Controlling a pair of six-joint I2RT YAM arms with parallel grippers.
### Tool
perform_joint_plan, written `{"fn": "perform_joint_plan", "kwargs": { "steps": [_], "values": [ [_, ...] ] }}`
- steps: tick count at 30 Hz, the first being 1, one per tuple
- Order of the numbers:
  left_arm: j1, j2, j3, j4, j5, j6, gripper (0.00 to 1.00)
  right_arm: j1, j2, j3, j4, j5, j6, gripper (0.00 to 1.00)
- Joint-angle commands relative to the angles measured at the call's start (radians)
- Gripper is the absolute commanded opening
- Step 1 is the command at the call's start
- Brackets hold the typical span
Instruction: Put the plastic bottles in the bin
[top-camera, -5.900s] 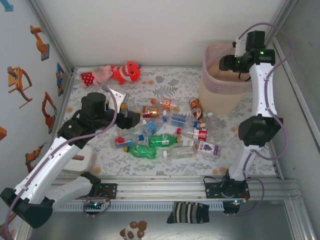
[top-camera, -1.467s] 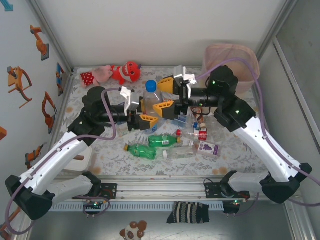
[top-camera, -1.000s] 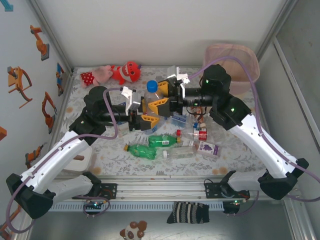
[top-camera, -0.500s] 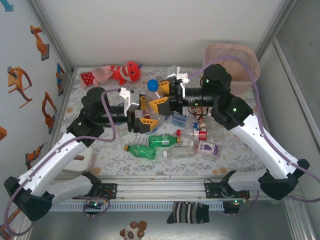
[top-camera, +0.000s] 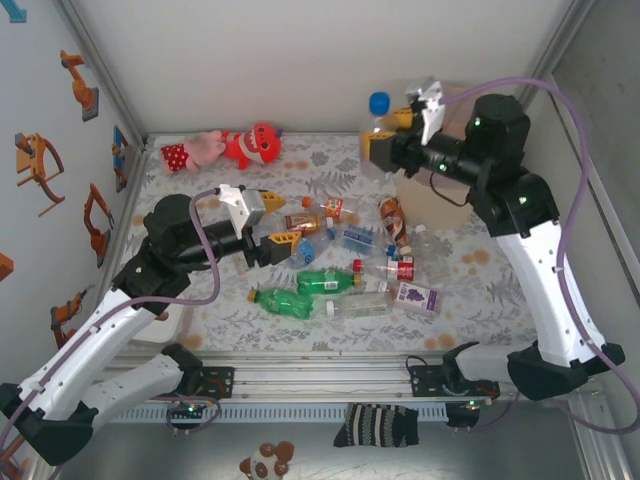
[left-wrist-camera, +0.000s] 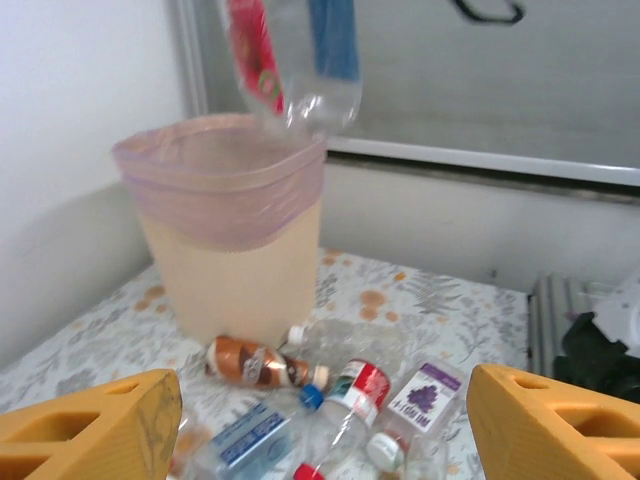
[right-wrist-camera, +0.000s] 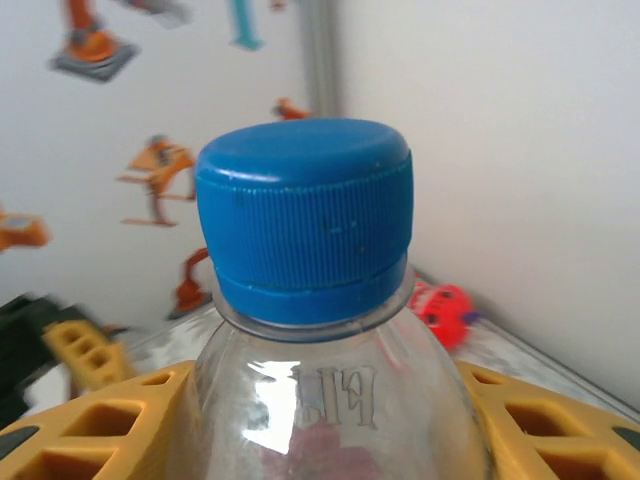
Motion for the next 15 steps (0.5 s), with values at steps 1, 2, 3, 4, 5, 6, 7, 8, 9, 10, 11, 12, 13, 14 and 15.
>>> {"fn": "perform_joint_plan", "kwargs": {
  "steps": [1, 2, 3, 4, 5, 6, 7, 8, 9, 10, 11, 12, 13, 14, 15],
  "values": [
    [-0.006, -0.005, -0.003, -0.053, -0.129, -0.024, 0.74, -0.107, 0.059, 0.09, -0.088, 0.071, 0.012, 0.45],
    [-0.007, -0.005, -0.002, -0.057, -0.141, -0.03, 0.74, -0.138, 0.083, 0.117, -0.112, 0.088, 0.008, 0.46],
    [-0.006, -0.002, 0.0, -0.067, -0.15, -0.034, 0.74, -0.17, 0.109, 0.145, -0.134, 0.093, 0.007, 0.46],
    [-0.007, -0.001, 0.001, -0.074, -0.154, -0.036, 0.74, -0.201, 0.132, 0.164, -0.148, 0.103, 0.005, 0.45],
    [-0.006, 0.0, 0.003, -0.08, -0.157, -0.038, 0.74, -0.231, 0.161, 0.193, -0.171, 0.127, -0.003, 0.45],
    [-0.007, 0.0, 0.001, -0.083, -0.158, -0.045, 0.74, -0.253, 0.193, 0.223, -0.2, 0.166, -0.015, 0.45],
    [-0.006, 0.001, 0.002, -0.087, -0.164, -0.051, 0.74, -0.268, 0.224, 0.258, -0.229, 0.214, -0.027, 0.45],
    [-0.007, 0.001, 0.003, -0.093, -0.169, -0.055, 0.74, -0.283, 0.266, 0.304, -0.272, 0.273, -0.046, 0.44],
    [-0.006, 0.003, 0.005, -0.101, -0.171, -0.057, 0.74, -0.298, 0.308, 0.348, -0.309, 0.319, -0.058, 0.44],
    [-0.007, 0.003, 0.005, -0.108, -0.172, -0.058, 0.74, -0.315, 0.344, 0.382, -0.335, 0.353, -0.069, 0.44],
    [-0.007, 0.004, 0.004, -0.112, -0.173, -0.056, 0.74, -0.331, 0.383, 0.421, -0.365, 0.394, -0.078, 0.44],
    [-0.007, 0.003, 0.003, -0.116, -0.175, -0.058, 0.74, -0.349, 0.421, 0.456, -0.389, 0.431, -0.083, 0.44],
    [-0.006, 0.002, 0.002, -0.118, -0.175, -0.057, 0.74, -0.365, 0.449, 0.483, -0.407, 0.456, -0.09, 0.44],
    [-0.007, 0.002, 0.0, -0.118, -0.173, -0.056, 0.74, -0.381, 0.48, 0.507, -0.419, 0.473, -0.096, 0.44],
    [-0.006, 0.003, -0.003, -0.118, -0.165, -0.054, 0.74, -0.4, 0.502, 0.518, -0.422, 0.48, -0.097, 0.44]
  ]
}}
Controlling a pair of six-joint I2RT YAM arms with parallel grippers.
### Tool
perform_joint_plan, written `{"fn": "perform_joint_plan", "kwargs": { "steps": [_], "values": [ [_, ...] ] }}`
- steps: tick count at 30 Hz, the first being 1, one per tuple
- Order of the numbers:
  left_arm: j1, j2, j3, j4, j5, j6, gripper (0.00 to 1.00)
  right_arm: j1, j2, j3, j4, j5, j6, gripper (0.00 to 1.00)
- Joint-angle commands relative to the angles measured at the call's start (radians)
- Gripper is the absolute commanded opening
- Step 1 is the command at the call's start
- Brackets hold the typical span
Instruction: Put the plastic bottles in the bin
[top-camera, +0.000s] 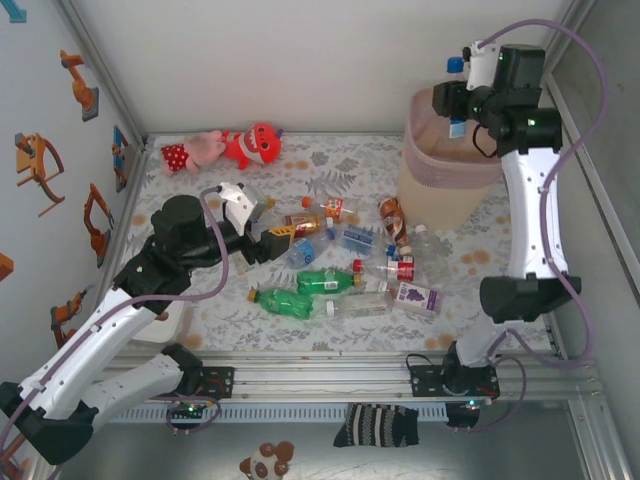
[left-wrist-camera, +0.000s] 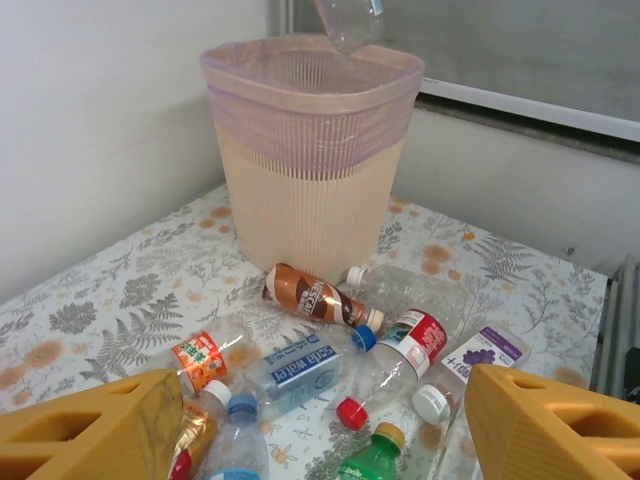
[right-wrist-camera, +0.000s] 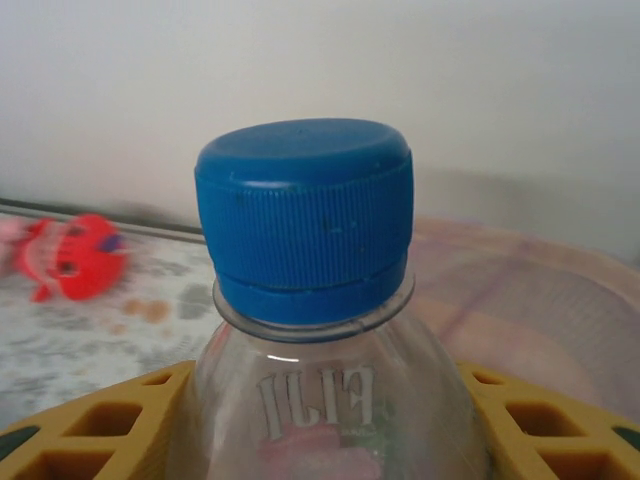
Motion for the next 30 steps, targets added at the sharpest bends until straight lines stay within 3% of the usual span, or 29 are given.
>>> {"fn": "perform_joint_plan", "kwargs": {
  "steps": [1, 7, 30],
  "values": [
    [-0.006, -0.001, -0.004, -0.012, 0.002, -0.013, 0.74, -0.053, 0.063, 0.065, -0.095, 0.131, -0.039, 0.44],
    [-0.006, 0.022, -0.002, -0.013, 0.002, 0.002, 0.74, -0.109, 0.168, 0.042, -0.102, 0.171, -0.058, 0.43],
    [-0.006, 0.046, -0.01, -0.048, -0.004, 0.06, 0.77, -0.141, 0.468, -0.14, -0.098, 0.195, -0.008, 0.44]
  ]
}}
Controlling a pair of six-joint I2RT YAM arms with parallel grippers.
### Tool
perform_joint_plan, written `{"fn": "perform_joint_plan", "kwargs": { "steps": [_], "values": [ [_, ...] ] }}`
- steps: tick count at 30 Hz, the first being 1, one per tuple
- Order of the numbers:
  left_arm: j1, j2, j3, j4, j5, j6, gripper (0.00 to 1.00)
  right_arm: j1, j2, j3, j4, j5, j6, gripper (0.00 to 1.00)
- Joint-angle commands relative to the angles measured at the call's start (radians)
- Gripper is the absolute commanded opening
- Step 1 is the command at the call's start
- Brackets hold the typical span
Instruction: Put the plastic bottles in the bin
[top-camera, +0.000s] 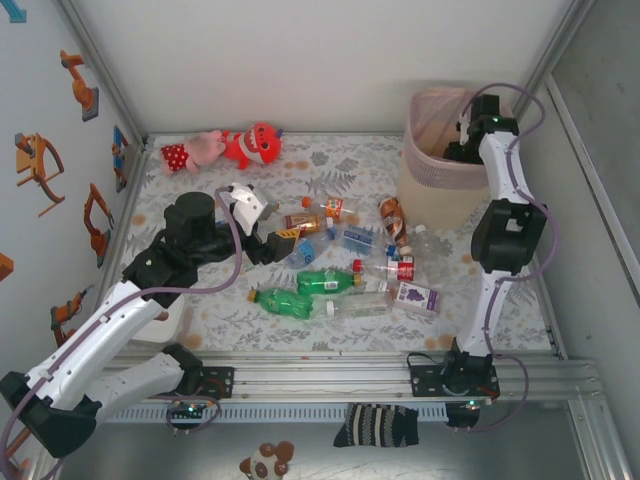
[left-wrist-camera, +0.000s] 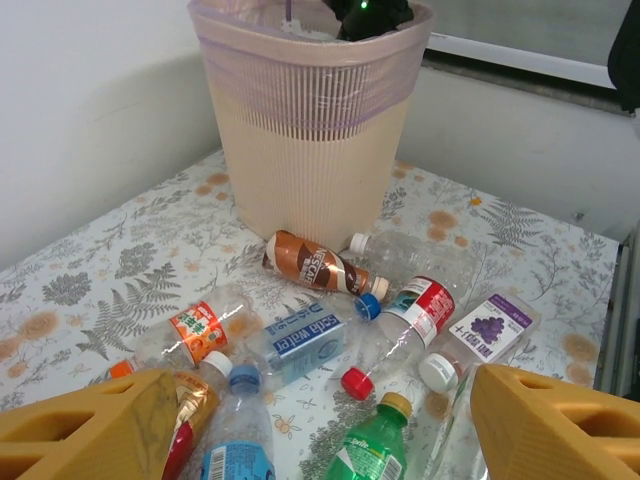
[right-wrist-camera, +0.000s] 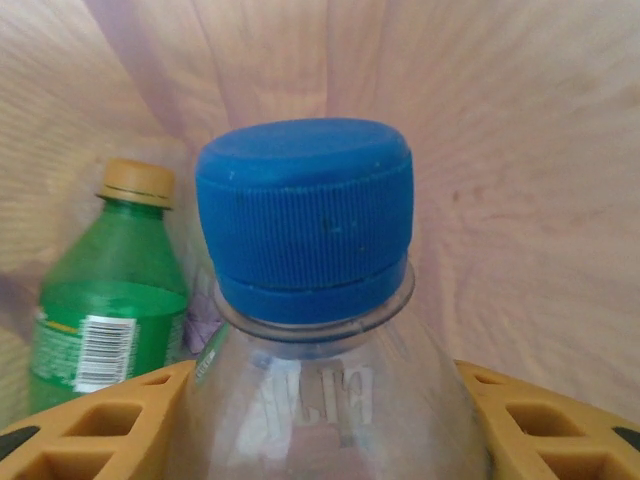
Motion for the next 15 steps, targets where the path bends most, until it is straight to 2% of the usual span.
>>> {"fn": "perform_joint_plan", "kwargs": {
  "steps": [1, 7, 10, 15],
  "values": [
    [-0.006, -0.007, -0.012, -0.019, -0.005, 0.023, 0.77, -0.005, 0.031, -0.032, 0.003, 0.013, 0.025, 0.45],
    [-0.006, -0.019, -0.019, -0.02, -0.016, 0.022, 0.77, -0.01, 0.045, -0.077, 0.03, 0.001, 0.037, 0.51],
    [-0.006, -0.026, -0.021, -0.026, -0.02, 0.021, 0.77, -0.009, 0.039, -0.078, 0.03, -0.003, 0.043, 0.59],
    [-0.006, -0.04, -0.028, -0.034, -0.047, 0.02, 0.77, -0.009, 0.008, -0.086, 0.036, -0.012, 0.049, 0.67]
  ]
}}
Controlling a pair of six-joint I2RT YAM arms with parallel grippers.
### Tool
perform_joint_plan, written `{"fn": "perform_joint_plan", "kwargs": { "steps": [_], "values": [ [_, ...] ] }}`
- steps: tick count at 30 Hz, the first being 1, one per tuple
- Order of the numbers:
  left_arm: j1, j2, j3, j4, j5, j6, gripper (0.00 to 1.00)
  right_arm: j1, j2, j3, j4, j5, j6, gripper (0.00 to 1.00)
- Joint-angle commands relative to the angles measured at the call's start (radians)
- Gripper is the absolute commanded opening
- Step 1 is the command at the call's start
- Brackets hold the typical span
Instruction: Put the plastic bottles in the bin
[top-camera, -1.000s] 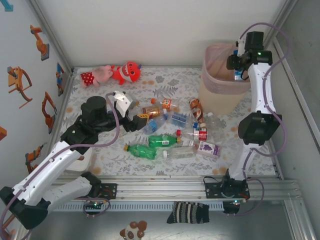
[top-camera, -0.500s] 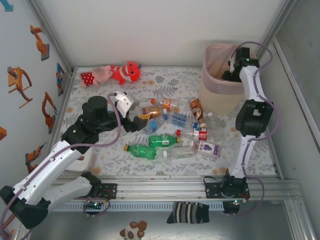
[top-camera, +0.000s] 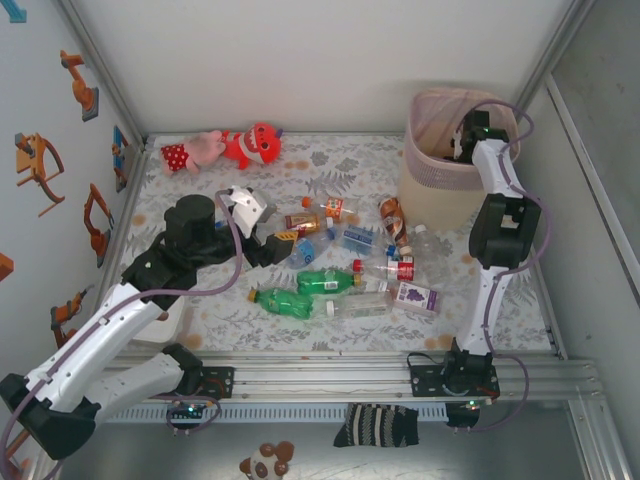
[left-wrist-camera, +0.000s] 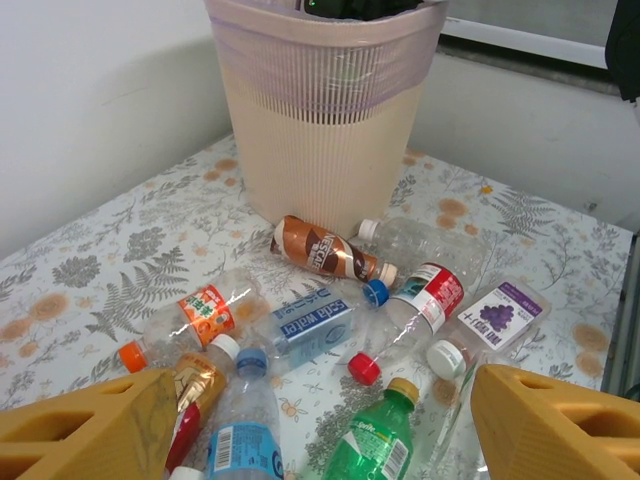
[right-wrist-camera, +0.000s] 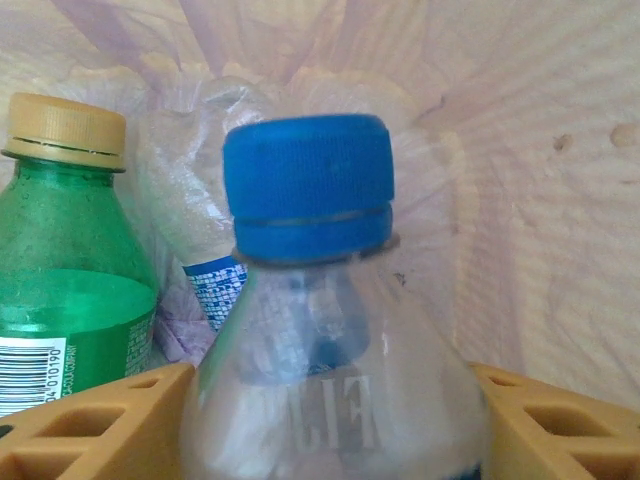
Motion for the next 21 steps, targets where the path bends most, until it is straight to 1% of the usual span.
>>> {"fn": "perform_joint_plan", "kwargs": {
  "steps": [1, 4, 12, 15, 21],
  "values": [
    [-0.005, -0.024, -0.011, -0.015, -0.021, 0.015, 0.77, -0.008, -0.046, -0.013, 0.003, -0.004, 0.014, 0.68],
    [-0.003, -0.027, -0.013, -0.021, -0.029, 0.013, 0.77, -0.007, -0.079, -0.02, 0.003, -0.007, 0.014, 0.69],
    [0.0, -0.011, -0.001, -0.074, -0.065, 0.026, 0.78, -0.007, -0.193, -0.039, 0.005, -0.021, 0.019, 0.7],
    [0.023, 0.002, 0.019, -0.131, -0.076, 0.036, 0.78, -0.006, -0.242, -0.046, 0.005, -0.024, 0.019, 0.7],
    [0.1, 0.04, 0.054, -0.254, -0.035, 0.074, 0.78, -0.006, -0.343, -0.051, -0.005, -0.046, 0.017, 0.7]
  ]
}}
